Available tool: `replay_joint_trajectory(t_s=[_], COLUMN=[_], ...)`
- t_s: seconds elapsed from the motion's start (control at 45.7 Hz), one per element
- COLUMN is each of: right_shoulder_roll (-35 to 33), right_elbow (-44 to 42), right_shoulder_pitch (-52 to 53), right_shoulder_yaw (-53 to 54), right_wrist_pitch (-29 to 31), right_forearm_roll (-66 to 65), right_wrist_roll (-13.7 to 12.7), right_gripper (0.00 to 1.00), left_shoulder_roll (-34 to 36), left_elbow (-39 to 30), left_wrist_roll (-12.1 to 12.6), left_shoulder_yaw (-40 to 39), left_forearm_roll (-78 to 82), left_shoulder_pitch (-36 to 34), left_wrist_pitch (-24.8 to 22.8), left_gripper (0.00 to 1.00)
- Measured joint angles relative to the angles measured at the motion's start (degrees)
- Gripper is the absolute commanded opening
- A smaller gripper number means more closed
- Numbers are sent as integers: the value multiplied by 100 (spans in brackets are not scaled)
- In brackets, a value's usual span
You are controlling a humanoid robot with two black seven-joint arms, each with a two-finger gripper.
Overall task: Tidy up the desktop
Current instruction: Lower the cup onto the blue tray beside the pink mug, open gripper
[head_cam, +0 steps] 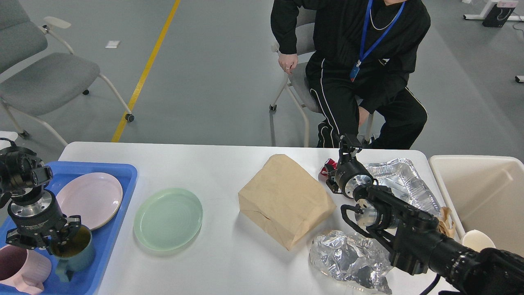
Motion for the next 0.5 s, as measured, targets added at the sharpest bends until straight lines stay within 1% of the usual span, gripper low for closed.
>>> replay_joint_trajectory(t_s=[0.088, 0.197, 0.241, 0.328, 0.394, 0.504], right_shoulder_roll=[0, 0, 0, 0, 0, 0], right_elbow=[0, 0, 0, 0, 0, 0], right_shoulder_pitch=[0, 0, 0, 0, 0, 0], right_shoulder_yaw=[1, 1, 1, 1, 2, 2], right_wrist_pitch=[0, 0, 0, 0, 0, 0], right_forearm_roll=[-1, -1, -1, -1, -1, -1], right_wrist_roll=[0, 0, 0, 0, 0, 0], right_gripper=[100, 100, 100, 100, 100, 100], left_shoulder_roll=[-11, -63, -71, -77, -78, -85], left_elbow=[-22, -147, -213, -365, -508, -886], left_wrist_roll=[-36, -62, -68, -75, -75, -75], left_shoulder_yaw=[-40, -17, 16, 88, 193, 455], left_forearm_roll=[11, 13, 13, 9, 7, 6], left_shoulder_pitch=[11, -66, -140, -367, -553, -980], left_wrist_pitch=[-9, -17, -17, -19, -44, -80], left_gripper=[59, 80, 85, 92, 94, 95])
